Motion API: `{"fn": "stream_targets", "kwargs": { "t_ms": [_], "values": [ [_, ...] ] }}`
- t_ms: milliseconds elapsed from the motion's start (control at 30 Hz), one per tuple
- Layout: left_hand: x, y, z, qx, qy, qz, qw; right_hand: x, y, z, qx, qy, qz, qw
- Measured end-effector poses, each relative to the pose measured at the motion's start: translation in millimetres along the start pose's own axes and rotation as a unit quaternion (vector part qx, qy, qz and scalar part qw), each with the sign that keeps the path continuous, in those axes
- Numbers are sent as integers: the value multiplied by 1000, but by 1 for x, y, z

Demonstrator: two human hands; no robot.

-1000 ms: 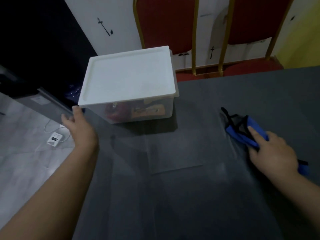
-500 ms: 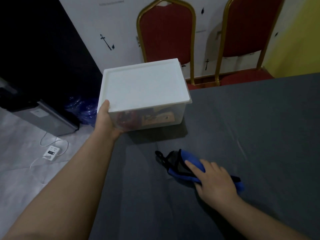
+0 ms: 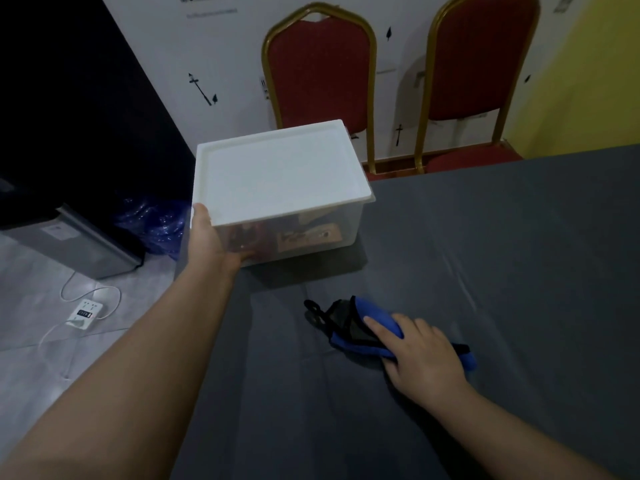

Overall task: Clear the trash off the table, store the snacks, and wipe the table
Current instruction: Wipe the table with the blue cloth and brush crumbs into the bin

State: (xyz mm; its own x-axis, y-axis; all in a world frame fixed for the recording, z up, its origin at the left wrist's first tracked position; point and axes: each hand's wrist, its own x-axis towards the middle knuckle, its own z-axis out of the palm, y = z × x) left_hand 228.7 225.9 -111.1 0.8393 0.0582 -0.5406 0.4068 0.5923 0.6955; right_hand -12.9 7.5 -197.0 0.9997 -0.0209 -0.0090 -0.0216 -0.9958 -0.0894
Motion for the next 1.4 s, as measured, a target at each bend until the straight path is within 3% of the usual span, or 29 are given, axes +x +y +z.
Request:
{"fn": "stream_targets", "kwargs": {
  "t_ms": [367, 800, 1100, 1400],
  "values": [
    [-26, -39, 39, 8, 7, 45, 999, -7, 78, -8, -16, 0, 122, 992],
    [-82, -154, 180, 17, -85, -38, 995, -35, 234, -34, -11, -28, 261, 965],
    [-87, -220, 241, 7, -30, -56, 998, -43, 276, -33, 14, -10, 241, 970],
    [-81, -235, 238, 25, -12, -48, 998, -43, 276, -27, 16, 1, 237, 971]
  ]
}}
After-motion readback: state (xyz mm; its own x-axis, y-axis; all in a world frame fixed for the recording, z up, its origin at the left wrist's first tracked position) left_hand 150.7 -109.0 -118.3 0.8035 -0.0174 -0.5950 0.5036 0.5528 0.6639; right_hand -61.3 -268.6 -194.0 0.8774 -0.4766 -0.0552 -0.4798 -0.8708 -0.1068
